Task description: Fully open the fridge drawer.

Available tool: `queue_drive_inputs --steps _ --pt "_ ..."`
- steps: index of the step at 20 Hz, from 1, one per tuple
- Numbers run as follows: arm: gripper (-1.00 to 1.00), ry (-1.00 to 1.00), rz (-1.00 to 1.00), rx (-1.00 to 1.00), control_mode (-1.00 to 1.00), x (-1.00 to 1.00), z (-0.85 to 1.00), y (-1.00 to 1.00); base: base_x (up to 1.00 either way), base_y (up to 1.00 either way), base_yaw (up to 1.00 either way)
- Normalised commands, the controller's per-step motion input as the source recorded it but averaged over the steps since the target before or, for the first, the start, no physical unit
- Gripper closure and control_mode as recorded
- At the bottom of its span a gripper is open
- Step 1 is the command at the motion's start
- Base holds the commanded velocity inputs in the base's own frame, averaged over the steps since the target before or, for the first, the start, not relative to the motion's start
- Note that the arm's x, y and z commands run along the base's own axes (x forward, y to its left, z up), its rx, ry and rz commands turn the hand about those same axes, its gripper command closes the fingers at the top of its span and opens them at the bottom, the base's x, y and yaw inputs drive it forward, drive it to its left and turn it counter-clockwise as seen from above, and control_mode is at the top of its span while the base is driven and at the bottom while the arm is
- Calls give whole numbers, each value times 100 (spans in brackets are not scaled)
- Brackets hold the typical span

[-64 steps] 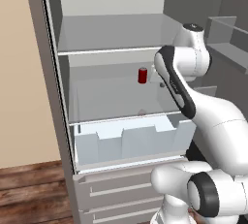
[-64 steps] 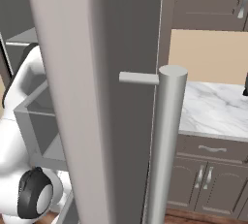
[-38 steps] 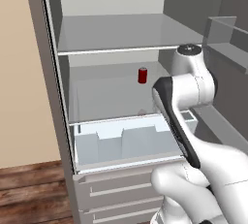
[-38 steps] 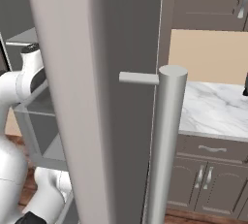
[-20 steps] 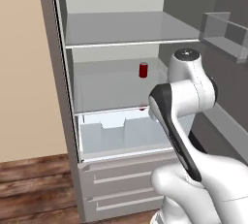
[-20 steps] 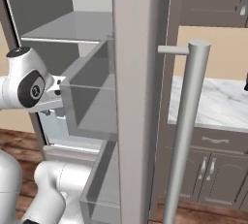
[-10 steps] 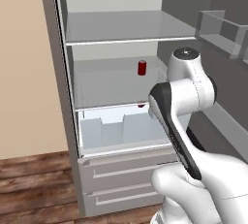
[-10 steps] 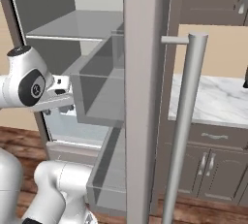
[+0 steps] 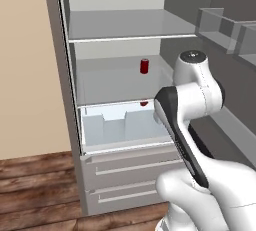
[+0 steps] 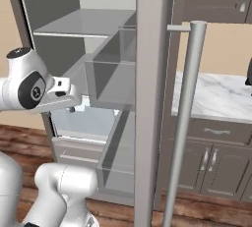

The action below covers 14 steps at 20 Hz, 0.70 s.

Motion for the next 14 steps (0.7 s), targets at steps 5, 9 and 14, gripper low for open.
queue_drive_inputs --steps 5,9,14 --pt "-100 0 -1 9 -100 4 0 33 0 0 0" --pt "-100 0 -3 7 -100 24 0 46 0 0 0" --pt "-100 0 -3 2 -100 46 0 54 0 0 0"
